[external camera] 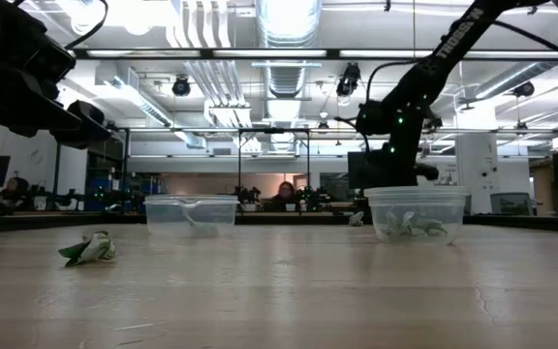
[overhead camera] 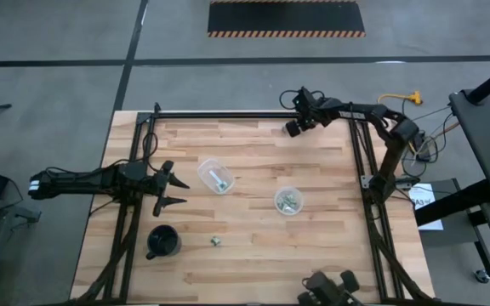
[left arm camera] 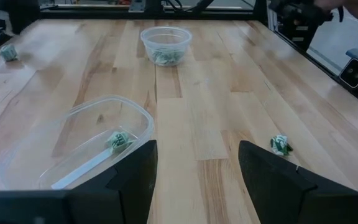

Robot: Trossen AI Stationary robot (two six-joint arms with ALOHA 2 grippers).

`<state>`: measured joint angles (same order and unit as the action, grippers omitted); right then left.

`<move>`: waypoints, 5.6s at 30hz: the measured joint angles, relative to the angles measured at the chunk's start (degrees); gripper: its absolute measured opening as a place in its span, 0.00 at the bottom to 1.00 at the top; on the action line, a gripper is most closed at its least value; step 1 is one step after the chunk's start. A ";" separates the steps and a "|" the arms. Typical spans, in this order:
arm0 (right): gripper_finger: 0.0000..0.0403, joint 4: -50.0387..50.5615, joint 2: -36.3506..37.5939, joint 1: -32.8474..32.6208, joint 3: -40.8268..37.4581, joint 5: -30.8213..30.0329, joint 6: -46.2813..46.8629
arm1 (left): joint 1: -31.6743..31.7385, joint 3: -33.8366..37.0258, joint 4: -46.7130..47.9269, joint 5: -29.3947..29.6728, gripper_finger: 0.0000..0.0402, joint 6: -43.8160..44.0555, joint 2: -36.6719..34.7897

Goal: Pick and place Stevia / Truvia into bins
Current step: Put the top green stevia packet into the left transparent container, then put the white stevia packet into the left transparent container

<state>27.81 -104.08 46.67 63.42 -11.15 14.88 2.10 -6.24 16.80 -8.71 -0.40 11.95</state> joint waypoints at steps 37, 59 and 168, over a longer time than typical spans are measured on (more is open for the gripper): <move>0.02 -80.10 11.48 -18.90 -36.54 35.95 -1.00 | 0.00 0.00 0.02 -0.02 0.52 0.00 -0.02; 0.02 -82.34 -9.54 -29.81 -12.08 40.29 -4.27 | 0.01 0.00 -0.02 0.00 0.52 0.00 -0.03; 0.56 9.45 -12.54 -25.61 15.62 -16.04 14.53 | 0.00 0.00 0.00 -0.01 0.52 0.00 -0.01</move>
<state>37.27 -116.62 21.07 79.05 -27.19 29.41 2.10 -6.24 16.80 -8.72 -0.40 11.94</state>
